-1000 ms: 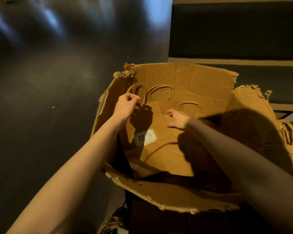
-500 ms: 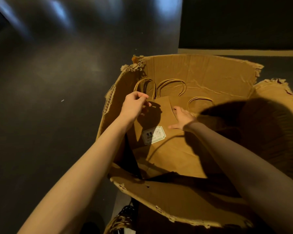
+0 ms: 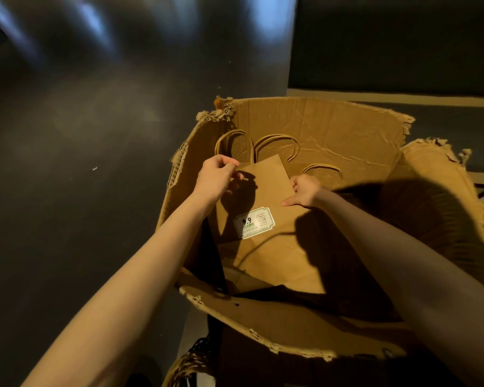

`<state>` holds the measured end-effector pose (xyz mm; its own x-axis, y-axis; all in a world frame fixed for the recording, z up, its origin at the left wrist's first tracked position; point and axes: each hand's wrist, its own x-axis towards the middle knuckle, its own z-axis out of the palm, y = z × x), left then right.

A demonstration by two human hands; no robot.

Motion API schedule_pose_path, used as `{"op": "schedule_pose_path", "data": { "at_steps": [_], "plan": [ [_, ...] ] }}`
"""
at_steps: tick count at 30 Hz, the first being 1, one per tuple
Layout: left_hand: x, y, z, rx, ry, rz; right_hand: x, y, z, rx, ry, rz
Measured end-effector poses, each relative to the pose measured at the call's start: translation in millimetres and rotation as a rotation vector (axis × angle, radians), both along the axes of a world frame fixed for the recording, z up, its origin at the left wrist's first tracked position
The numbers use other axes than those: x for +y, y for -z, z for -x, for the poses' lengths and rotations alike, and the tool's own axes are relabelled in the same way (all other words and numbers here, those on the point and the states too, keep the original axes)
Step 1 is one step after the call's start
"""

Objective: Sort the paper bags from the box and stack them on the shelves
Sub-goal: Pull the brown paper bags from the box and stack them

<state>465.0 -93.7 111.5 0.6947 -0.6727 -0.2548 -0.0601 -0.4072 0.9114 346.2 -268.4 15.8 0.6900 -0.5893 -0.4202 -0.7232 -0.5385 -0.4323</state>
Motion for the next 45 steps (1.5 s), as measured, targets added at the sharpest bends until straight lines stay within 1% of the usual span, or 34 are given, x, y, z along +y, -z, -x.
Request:
{"op": "schedule_pose_path", "data": {
  "at_steps": [3,6,11,13,17,20,25,27,30,32,34,38,41,43,45],
  "plan": [
    [1.6,-3.9,5.1,-0.007,0.008,-0.003,5.0,-12.5,12.5,-0.011,-0.014,0.026],
    [3.1,-9.6,11.6,-0.018,0.006,-0.010,9.8,-26.3,27.9,-0.015,-0.018,0.118],
    [8.6,-18.3,23.0,-0.041,0.022,0.019,23.6,-49.3,48.3,-0.118,0.046,0.189],
    [9.0,-18.6,26.4,-0.044,0.030,0.013,26.7,-51.2,49.1,-0.080,0.048,0.194],
    [15.3,-21.9,36.3,-0.038,0.052,0.025,33.5,-58.6,58.8,0.063,0.020,0.193],
    [22.6,-21.0,39.1,-0.031,0.049,0.030,37.7,-57.7,63.9,0.068,0.053,0.220],
    [30.7,-20.8,36.3,-0.032,0.026,0.033,43.2,-81.5,64.4,-0.051,0.092,0.288],
    [31.1,-22.6,36.3,-0.043,0.017,0.037,45.3,-101.8,67.7,-0.121,0.093,0.305],
    [28.0,-29.8,40.4,-0.098,-0.004,0.048,49.6,-134.5,78.7,-0.241,0.109,0.410],
    [25.7,-37.9,44.9,-0.138,-0.017,0.048,50.7,-156.1,88.2,-0.321,0.146,0.470],
    [25.7,-47.8,51.3,-0.147,-0.026,0.064,52.0,-177.6,99.7,-0.401,0.203,0.481],
    [29.3,-71.0,60.9,-0.061,-0.071,0.158,59.4,-218.0,127.2,-0.579,0.318,0.421],
    [30.2,-91.5,63.4,-0.034,-0.065,0.213,64.8,-244.6,147.6,-0.705,0.369,0.340],
    [31.1,-104.3,66.0,-0.046,-0.020,0.241,67.0,-259.6,160.8,-0.786,0.378,0.279],
    [33.1,-115.0,70.0,-0.105,0.046,0.262,69.9,-273.0,173.1,-0.851,0.367,0.226]
  ]
}}
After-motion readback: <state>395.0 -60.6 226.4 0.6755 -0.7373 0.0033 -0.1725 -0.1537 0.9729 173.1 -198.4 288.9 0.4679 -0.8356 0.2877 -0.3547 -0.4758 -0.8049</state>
